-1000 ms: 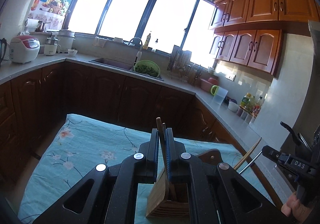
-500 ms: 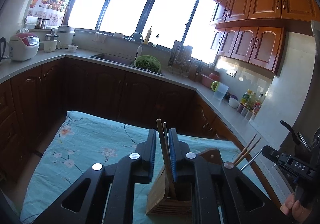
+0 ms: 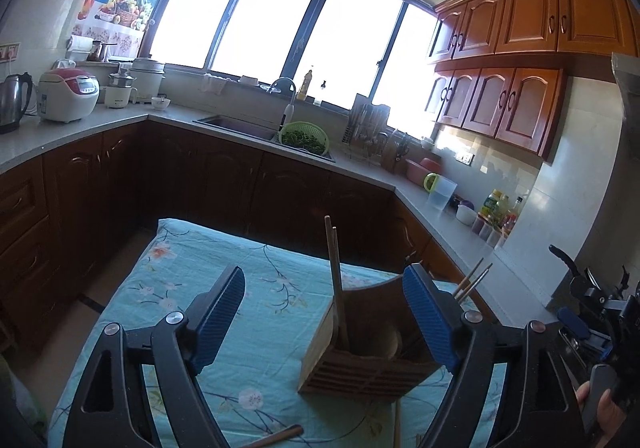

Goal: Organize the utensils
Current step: 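Open both tools and withdraw them from the holder, then grasp a wooden chopstick with the left tool while the right tool grasps a metal chopstick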

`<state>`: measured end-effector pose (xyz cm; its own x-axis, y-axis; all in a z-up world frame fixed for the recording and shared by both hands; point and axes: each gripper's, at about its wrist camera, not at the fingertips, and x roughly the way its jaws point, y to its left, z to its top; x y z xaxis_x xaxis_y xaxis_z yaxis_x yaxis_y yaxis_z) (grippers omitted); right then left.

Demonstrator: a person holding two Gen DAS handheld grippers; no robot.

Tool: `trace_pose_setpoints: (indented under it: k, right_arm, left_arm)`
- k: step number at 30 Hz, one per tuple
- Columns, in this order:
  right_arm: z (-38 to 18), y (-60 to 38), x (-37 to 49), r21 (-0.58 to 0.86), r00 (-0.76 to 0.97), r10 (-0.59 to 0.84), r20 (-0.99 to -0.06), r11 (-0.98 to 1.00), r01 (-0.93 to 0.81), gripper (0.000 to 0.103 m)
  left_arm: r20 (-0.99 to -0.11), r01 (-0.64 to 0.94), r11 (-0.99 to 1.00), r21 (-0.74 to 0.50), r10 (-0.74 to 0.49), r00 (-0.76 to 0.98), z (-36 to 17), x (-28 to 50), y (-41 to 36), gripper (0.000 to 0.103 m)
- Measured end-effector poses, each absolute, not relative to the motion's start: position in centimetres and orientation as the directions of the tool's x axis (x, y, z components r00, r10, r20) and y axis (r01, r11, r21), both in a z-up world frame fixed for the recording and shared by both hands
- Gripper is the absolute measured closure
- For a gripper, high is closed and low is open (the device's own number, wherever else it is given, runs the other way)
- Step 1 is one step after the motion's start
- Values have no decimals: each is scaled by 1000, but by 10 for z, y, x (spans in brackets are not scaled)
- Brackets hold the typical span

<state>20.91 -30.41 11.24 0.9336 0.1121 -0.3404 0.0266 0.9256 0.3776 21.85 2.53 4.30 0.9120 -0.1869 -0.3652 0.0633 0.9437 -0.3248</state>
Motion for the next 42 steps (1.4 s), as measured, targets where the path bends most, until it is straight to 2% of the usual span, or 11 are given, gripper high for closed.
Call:
trace_pose_setpoints:
  k: [10,20,26,28,31,34,36,37,39,42]
  right_arm:
    - [89,-320,141,376,917,65,-393,922,95,3]
    - [61,-326,93,351,890,33,-456,925,146,3]
    - [49,-332,78,351,879,22,-476,921,167,3]
    - [45,-334,76,347,876,15,-482,922,175,3]
    - [37,-335,79,342,863,11,-506,920,189,4]
    - [29,-335,81,343,851,15,-526,919,196,9]
    - [26,-335,82,340,843,13,-537,918,203,13]
    - [24,-335,83,342,841,14,-541,917,204,17]
    - [22,-336,84,341,834,13,-551,916,212,21]
    - [17,-338,86,348,829,15,-558,912,217,25]
  left_arm:
    - [-442,108,949,-295,-236,866,37,169,12,20]
    - [-549,167,951,-261,-288,784,24,157,-13,20]
    - [-662,239,954,-182,-299,687,6,170,-49,22]
    - [-703,268,952,-150,-293,648,-4,178,-68,27]
    - [-754,311,944,-108,-282,593,-20,191,-95,42]
    - [-803,338,939,-66,-251,541,-41,207,-116,62]
    - [-830,355,934,-43,-231,507,-53,217,-126,80]
    - [-818,359,933,-8,-212,535,-54,216,-128,82]
    - [-827,361,932,20,-187,530,-53,218,-130,94]
    - [-829,340,940,15,-178,529,-50,210,-118,95]
